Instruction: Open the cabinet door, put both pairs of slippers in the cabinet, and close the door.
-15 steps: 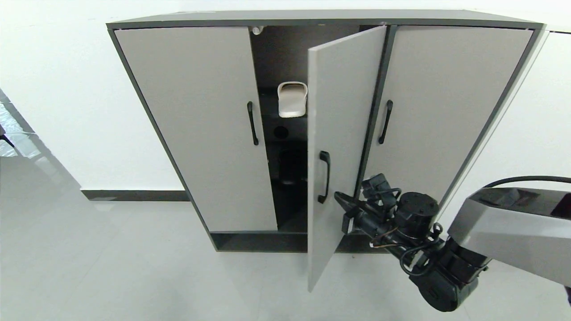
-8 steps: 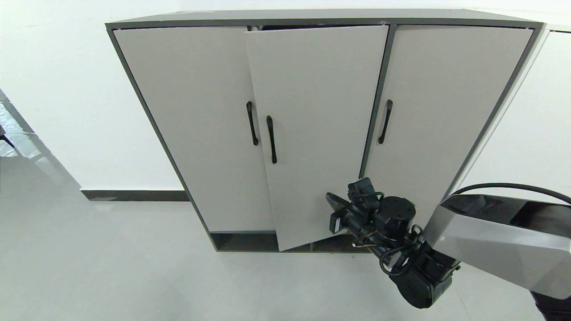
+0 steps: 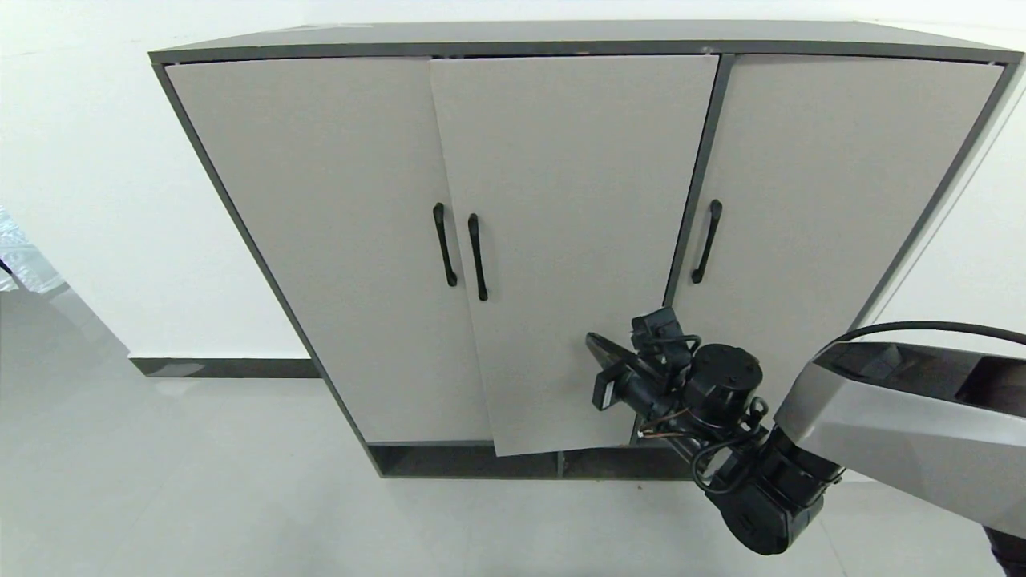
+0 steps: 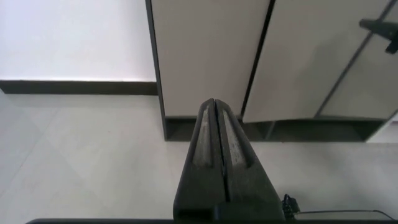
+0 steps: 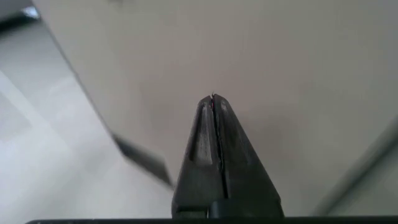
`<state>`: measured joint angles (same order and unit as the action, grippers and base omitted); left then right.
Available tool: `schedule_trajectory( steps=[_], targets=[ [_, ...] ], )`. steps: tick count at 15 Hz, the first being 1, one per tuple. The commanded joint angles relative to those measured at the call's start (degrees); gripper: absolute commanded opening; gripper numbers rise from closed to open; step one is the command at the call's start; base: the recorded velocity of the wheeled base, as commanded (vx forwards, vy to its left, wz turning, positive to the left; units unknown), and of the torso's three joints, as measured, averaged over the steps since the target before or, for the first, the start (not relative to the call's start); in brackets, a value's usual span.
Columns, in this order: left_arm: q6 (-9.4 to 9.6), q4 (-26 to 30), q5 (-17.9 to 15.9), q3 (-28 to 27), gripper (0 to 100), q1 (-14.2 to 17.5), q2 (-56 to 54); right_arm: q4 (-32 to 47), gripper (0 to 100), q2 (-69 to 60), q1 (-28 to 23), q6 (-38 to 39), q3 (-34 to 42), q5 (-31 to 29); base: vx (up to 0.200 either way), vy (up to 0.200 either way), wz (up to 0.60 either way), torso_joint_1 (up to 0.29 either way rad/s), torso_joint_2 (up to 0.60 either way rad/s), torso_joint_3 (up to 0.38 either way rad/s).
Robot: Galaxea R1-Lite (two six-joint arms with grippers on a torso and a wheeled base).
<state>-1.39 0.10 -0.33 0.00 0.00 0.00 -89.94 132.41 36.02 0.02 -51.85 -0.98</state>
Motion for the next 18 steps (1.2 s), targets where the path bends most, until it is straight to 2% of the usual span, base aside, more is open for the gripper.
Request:
schedule_trajectory(
  steps=[1,7,10,12,15,16,17,18],
  targets=[
    [-0.02,-0.01,-0.02,0.00,0,0.00,0.09,0.03,0,-0.93,0.72,0.24,-1.59,0.01,0.200,0.000,0.00,0.002,0.00,0.002],
    [-0.02,-0.01,-0.02,0.00,0,-0.09,0.09,1.00,0,-1.28,2.12,0.33,-5.72,-0.17,0.000,0.000,0.00,0.000,0.00,0.000],
    [-0.02,-0.01,-0.02,0.00,0,0.00,0.09,0.82,0,-1.46,2.21,0.33,-5.37,-0.17,0.000,0.000,0.00,0.000,0.00,0.000],
    [-0.10,-0.01,-0.02,0.00,0,-0.09,0.09,0.65,0,-4.27,3.62,0.68,-0.89,-0.08,0.000,0.000,0.00,0.000,0.00,0.000],
    [-0.02,-0.01,-0.02,0.00,0,0.00,0.09,-0.06,0,-17.72,8.01,1.38,16.08,-0.08,0.000,0.000,0.00,0.000,0.00,0.000],
    [0.16,-0.01,-0.02,0.00,0,0.00,0.09,-0.06,0,-23.17,7.92,0.68,21.00,-0.87,0.000,0.000,0.00,0.000,0.00,0.000],
    [0.25,-0.01,-0.02,0.00,0,0.00,0.09,-0.06,0,-28.35,6.60,-0.64,25.92,-4.83,0.000,0.000,0.00,0.000,0.00,0.000],
    [0.25,-0.01,-0.02,0.00,0,0.00,0.09,-0.06,0,-33.01,2.91,-2.05,31.10,-9.40,0.000,0.000,0.00,0.000,0.00,0.000]
  ],
)
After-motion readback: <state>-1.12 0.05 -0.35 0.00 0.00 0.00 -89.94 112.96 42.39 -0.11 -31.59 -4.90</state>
